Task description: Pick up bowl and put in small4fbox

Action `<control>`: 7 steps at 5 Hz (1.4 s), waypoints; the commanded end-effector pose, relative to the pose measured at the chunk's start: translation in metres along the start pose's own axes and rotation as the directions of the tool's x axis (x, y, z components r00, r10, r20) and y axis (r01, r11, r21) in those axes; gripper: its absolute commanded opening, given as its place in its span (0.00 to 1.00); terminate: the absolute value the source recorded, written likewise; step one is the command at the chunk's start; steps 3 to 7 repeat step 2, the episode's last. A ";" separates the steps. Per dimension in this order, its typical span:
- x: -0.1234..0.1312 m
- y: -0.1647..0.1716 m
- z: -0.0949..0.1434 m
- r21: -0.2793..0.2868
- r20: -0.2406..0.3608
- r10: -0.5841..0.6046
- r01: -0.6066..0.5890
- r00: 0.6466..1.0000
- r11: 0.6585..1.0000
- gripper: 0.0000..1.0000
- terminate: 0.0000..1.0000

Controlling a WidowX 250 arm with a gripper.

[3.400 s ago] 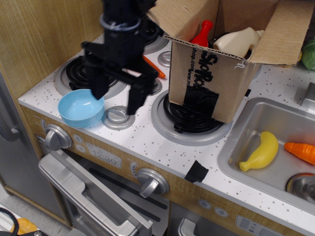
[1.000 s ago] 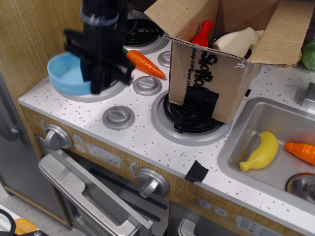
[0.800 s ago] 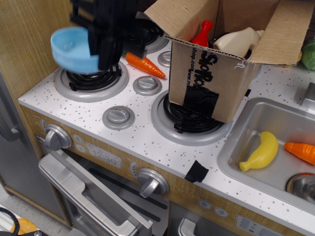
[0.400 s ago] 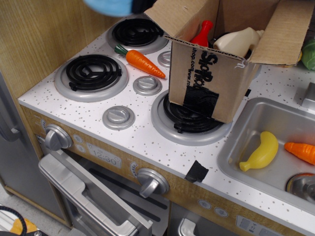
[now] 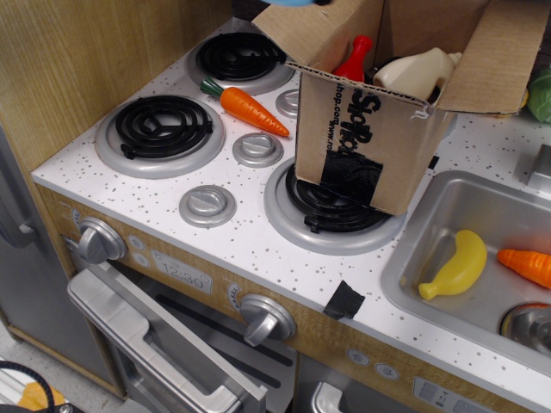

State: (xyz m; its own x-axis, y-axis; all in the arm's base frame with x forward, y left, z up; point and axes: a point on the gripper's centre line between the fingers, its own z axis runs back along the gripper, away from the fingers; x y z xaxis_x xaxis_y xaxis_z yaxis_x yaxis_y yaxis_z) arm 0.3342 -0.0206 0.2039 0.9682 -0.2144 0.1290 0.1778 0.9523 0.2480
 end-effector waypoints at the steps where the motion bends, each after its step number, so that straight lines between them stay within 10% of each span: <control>1: 0.045 -0.019 -0.011 -0.077 0.055 -0.138 0.142 0.989 0.987 0.00 0.00; 2: 0.047 -0.036 -0.031 -0.135 0.141 -0.173 0.192 0.975 0.972 1.00 1.00; 7: 0.047 -0.036 -0.031 -0.135 0.141 -0.173 0.192 0.975 0.972 1.00 1.00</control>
